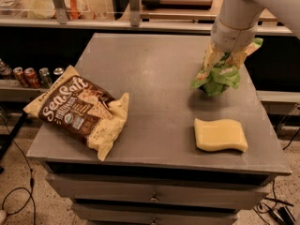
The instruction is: Move green rice chip bag near brown chip bag
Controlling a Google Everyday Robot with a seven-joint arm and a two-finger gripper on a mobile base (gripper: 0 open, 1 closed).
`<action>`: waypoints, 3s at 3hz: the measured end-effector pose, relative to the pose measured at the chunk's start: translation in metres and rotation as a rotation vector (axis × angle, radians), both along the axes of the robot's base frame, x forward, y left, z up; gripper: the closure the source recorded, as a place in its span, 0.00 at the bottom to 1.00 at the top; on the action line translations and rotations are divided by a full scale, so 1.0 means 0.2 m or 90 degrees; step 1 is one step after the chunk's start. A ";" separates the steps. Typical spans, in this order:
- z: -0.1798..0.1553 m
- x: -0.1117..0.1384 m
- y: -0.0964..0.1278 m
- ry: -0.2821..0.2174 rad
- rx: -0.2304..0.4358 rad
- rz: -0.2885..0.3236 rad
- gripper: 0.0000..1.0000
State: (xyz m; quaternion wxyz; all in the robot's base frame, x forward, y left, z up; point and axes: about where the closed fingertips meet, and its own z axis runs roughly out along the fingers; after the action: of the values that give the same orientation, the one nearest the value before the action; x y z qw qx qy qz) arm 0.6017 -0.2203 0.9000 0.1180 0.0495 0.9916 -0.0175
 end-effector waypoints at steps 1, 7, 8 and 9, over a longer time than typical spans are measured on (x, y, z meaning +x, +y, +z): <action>0.13 0.05 0.06 -0.037 0.015 0.050 1.00; 0.52 0.24 0.80 -0.163 0.076 0.371 1.00; 0.53 0.18 1.04 -0.160 0.087 0.447 1.00; 0.52 0.12 1.28 -0.148 0.109 0.499 1.00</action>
Offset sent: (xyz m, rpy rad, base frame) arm 0.0529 0.1020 0.0790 0.0726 -0.1705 0.4606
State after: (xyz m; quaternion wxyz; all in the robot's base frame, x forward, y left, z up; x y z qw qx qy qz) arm 0.6266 0.0354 1.0031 0.2223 -0.3202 0.9134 0.1172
